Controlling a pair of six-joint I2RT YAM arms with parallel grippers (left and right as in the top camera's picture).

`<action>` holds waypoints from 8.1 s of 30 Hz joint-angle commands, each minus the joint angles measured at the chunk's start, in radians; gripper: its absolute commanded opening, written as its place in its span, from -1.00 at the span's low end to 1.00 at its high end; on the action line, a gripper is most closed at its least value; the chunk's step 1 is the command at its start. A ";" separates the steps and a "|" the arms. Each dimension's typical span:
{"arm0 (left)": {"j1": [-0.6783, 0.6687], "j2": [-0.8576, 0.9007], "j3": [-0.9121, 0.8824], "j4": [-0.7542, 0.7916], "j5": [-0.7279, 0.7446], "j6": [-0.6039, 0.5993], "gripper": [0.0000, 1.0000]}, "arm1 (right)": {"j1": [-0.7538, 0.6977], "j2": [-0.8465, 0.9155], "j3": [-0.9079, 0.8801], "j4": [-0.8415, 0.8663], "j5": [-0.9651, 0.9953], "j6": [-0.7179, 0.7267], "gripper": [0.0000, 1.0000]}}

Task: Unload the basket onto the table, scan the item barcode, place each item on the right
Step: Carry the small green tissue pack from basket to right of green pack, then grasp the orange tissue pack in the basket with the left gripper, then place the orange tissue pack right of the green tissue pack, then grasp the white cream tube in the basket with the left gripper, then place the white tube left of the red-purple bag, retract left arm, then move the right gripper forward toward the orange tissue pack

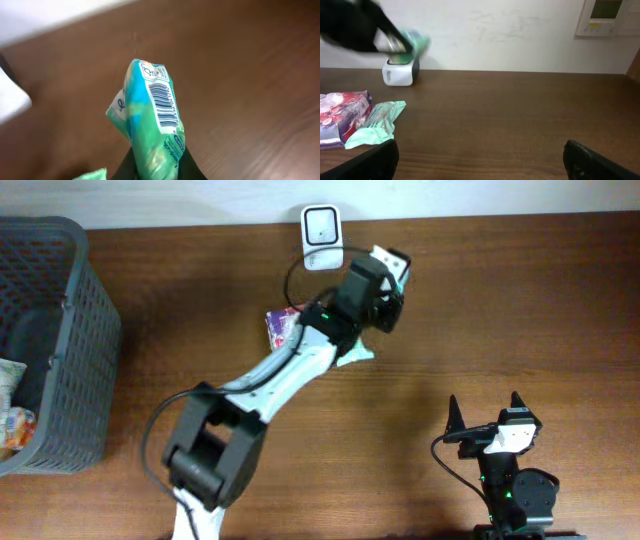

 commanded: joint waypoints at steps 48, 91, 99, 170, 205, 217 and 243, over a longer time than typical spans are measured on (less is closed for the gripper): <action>1.452 -0.052 -0.002 -0.768 -0.247 0.221 0.48 | 0.005 -0.006 -0.009 -0.002 0.009 0.003 0.97; 0.328 -0.142 0.388 -0.645 0.359 -0.389 -1.00 | 0.005 -0.006 -0.009 -0.003 0.009 0.003 0.97; -0.026 0.229 0.388 -0.235 0.246 -0.674 -1.00 | 0.005 -0.006 -0.009 -0.003 0.009 0.003 0.97; 1.483 0.050 -0.017 -0.510 -0.347 0.683 -0.17 | 0.005 -0.006 -0.009 -0.002 0.009 0.003 0.97; 0.527 0.006 0.051 -0.690 0.038 -0.129 -1.00 | 0.005 -0.006 -0.009 -0.003 0.009 0.003 0.97; 0.553 -0.122 0.386 -0.958 0.038 -0.066 0.52 | 0.005 -0.006 -0.009 -0.002 0.009 0.003 0.97; 0.706 -0.502 0.460 -1.122 -0.131 -0.180 0.98 | 0.005 -0.006 -0.009 -0.003 0.009 0.003 0.97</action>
